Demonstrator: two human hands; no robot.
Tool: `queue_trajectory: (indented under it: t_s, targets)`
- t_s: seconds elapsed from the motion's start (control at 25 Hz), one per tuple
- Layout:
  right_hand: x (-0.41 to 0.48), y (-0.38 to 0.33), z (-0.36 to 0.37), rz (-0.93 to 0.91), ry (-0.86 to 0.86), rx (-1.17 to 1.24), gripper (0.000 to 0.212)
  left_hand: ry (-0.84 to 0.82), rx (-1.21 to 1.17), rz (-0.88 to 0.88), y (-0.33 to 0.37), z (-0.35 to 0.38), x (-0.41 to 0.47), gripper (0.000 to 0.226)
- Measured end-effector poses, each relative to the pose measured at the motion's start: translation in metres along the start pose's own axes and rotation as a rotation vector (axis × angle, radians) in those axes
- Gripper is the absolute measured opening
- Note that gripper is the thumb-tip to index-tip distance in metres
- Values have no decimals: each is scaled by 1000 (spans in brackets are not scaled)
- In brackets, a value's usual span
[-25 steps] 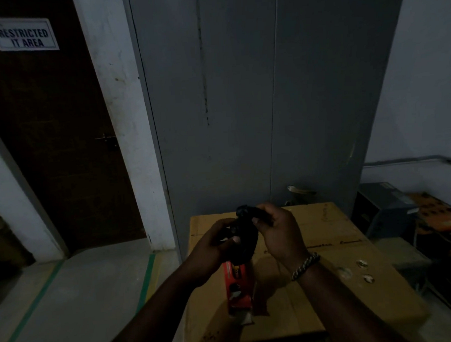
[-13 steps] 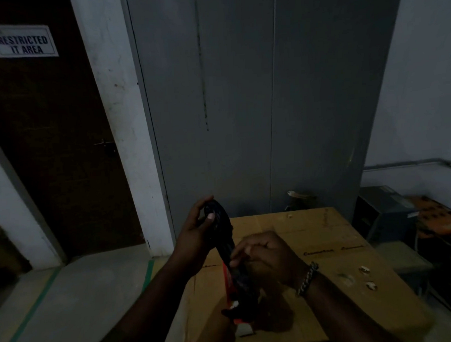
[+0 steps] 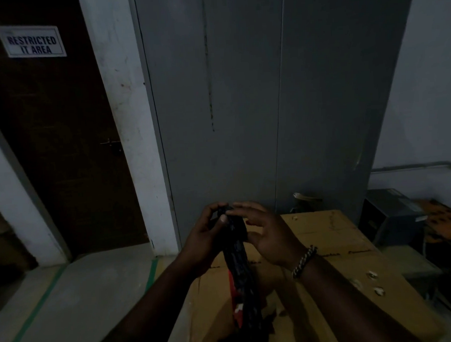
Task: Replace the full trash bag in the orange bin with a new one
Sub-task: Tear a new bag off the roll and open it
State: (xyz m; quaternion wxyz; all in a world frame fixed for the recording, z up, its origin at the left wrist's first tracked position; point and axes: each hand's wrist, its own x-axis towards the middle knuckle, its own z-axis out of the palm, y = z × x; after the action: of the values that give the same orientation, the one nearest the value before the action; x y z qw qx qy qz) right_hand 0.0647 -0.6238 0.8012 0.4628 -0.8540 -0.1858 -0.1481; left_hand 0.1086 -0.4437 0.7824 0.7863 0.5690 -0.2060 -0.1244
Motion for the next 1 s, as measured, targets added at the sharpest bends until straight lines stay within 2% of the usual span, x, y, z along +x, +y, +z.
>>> queue_trajectory:
  t_s: [0.12,0.24,0.44,0.52,0.68,0.84,0.92,1.0]
  targets:
    - [13,-3,-4,-19,85,28,41,-36,19,13,6,-4,5,35]
    - [25,-6,-13,-55,115,32,38,-58,98,23,16,-10,11,43]
    - [47,-15,-24,-8,227,187,40,-1,541,143,33,-10,23,58]
    - [55,-16,-27,14,247,169,39,37,647,211,39,-3,26,61]
    - [64,-17,-28,77,333,123,32,86,623,304,51,20,23,58]
    - [70,-18,-28,147,385,26,18,58,629,414,59,25,29,66]
    - [72,-18,-29,169,363,-33,16,106,672,479,63,22,38,62]
    - [72,-18,-29,186,334,-90,14,186,599,491,68,23,45,51]
